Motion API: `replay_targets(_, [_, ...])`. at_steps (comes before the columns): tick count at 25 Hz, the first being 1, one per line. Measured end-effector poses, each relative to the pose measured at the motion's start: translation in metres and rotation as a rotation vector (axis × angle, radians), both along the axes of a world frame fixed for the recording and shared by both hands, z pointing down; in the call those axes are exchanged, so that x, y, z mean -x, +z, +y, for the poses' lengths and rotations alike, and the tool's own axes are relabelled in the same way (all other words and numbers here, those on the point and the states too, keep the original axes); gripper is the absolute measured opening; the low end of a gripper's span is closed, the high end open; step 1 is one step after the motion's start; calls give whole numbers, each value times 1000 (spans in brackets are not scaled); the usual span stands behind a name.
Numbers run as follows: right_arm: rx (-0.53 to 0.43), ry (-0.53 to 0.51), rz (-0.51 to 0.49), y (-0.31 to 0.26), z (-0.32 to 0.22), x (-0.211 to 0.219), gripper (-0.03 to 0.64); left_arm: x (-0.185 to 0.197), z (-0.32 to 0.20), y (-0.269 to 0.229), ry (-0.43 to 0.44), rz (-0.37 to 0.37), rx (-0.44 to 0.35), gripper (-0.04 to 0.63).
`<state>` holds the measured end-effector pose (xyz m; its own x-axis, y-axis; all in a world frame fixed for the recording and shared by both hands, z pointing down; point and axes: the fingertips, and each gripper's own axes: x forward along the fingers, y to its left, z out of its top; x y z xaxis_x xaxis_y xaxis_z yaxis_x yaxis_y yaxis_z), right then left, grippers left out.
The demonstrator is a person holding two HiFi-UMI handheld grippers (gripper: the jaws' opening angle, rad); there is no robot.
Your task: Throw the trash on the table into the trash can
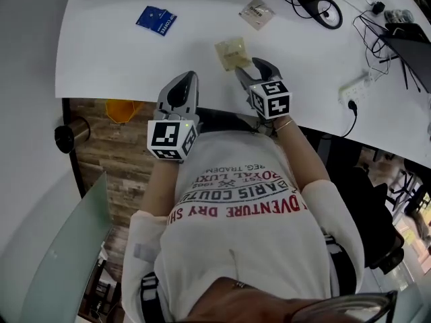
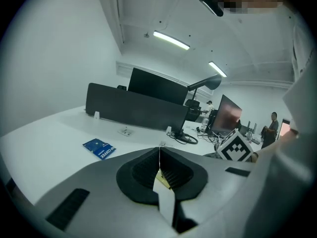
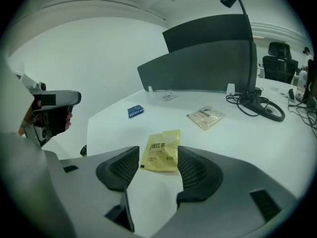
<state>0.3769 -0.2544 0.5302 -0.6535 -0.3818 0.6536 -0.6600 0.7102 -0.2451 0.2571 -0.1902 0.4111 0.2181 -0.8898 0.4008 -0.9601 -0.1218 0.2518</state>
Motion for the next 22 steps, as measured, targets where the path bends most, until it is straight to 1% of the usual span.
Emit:
replay_targets(3, [17,2,39,19,-17,8,252,7,-9,10,17,3,29,23])
replay_targets(10, [84,10,132,54,-42,13,249,12,-20,36,34,28,82,23])
replay_targets(11, [82,3,147,56,-43,13,222,12,-21,39,36,32,88,23])
replay_targets(12, [74,-7,163,57,-44,12,178,11,-22,42,39,35,95,23])
replay_targets(17, [38,-50,198,58,-44,10,155,10,-25,49,39,47,113,23])
replay_targets(20, [25,-57,207,59,-47,8,113,9,-27,49,32,49,108,23])
replay_targets(22, [38,-62,200,59,-48,6,77,8,-28,47,25,48,103,23])
